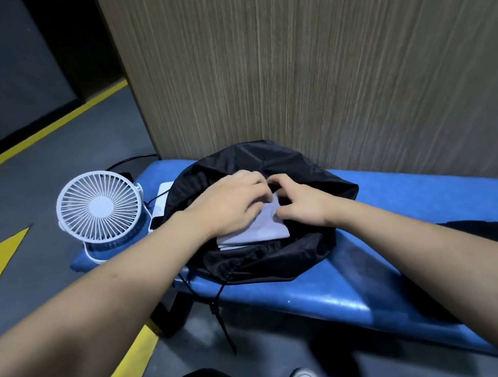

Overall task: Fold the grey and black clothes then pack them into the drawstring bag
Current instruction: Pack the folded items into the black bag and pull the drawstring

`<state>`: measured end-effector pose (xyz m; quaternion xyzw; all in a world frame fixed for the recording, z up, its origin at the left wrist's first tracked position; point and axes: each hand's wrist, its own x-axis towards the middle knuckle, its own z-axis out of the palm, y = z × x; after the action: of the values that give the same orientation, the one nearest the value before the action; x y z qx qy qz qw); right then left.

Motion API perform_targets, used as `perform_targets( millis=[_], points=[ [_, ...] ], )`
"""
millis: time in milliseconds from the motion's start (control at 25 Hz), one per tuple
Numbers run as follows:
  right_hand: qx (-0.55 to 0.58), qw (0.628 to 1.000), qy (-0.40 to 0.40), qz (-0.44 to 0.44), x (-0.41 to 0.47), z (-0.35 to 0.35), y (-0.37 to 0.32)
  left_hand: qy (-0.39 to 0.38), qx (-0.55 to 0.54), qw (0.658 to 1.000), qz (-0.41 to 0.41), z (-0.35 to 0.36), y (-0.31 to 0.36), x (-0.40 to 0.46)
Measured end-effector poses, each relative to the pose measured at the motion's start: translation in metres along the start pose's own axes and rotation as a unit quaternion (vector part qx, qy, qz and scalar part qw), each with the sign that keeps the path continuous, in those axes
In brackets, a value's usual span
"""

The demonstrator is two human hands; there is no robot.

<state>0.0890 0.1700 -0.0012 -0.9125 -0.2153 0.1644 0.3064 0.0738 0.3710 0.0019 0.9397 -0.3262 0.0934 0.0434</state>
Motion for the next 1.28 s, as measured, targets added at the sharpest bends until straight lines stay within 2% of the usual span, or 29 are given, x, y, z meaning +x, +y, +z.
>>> perform_targets(
  millis=[80, 200, 280, 360, 560, 720, 840, 1040, 1280],
  points=[
    [0.015, 1.0, 0.009, 0.017, 0.0, -0.008, 0.011, -0.026, -0.012, 0.999, 0.043, 0.002, 0.009, 0.019],
    [-0.077, 0.997, -0.014, 0.027, 0.002, -0.016, 0.027, -0.108, 0.029, 0.989, 0.098, 0.004, 0.023, 0.044],
    [-0.123, 0.991, -0.044, 0.015, 0.003, -0.016, 0.033, -0.19, 0.079, 0.973, 0.102, 0.006, 0.029, 0.054],
    [-0.146, 0.987, -0.066, -0.002, 0.005, -0.016, 0.034, -0.234, 0.099, 0.964, 0.074, 0.009, 0.03, 0.056],
    [-0.219, 0.972, -0.086, -0.016, 0.005, -0.018, 0.035, -0.203, 0.106, 0.971, 0.071, 0.017, 0.021, 0.042],
    [-0.35, 0.929, -0.112, -0.027, 0.0, -0.019, 0.035, -0.176, 0.111, 0.974, 0.087, 0.02, 0.013, 0.028],
    [-0.398, 0.909, -0.124, -0.007, -0.005, -0.02, 0.038, -0.166, 0.117, 0.976, 0.079, 0.019, 0.004, 0.017],
    [-0.45, 0.885, -0.115, 0.028, -0.011, -0.029, 0.045, -0.195, 0.104, 0.974, 0.048, 0.011, -0.011, -0.012],
    [-0.452, 0.884, -0.11, 0.05, -0.013, -0.04, 0.052, -0.238, 0.031, 0.97, 0.049, 0.009, -0.027, -0.018]
  ],
)
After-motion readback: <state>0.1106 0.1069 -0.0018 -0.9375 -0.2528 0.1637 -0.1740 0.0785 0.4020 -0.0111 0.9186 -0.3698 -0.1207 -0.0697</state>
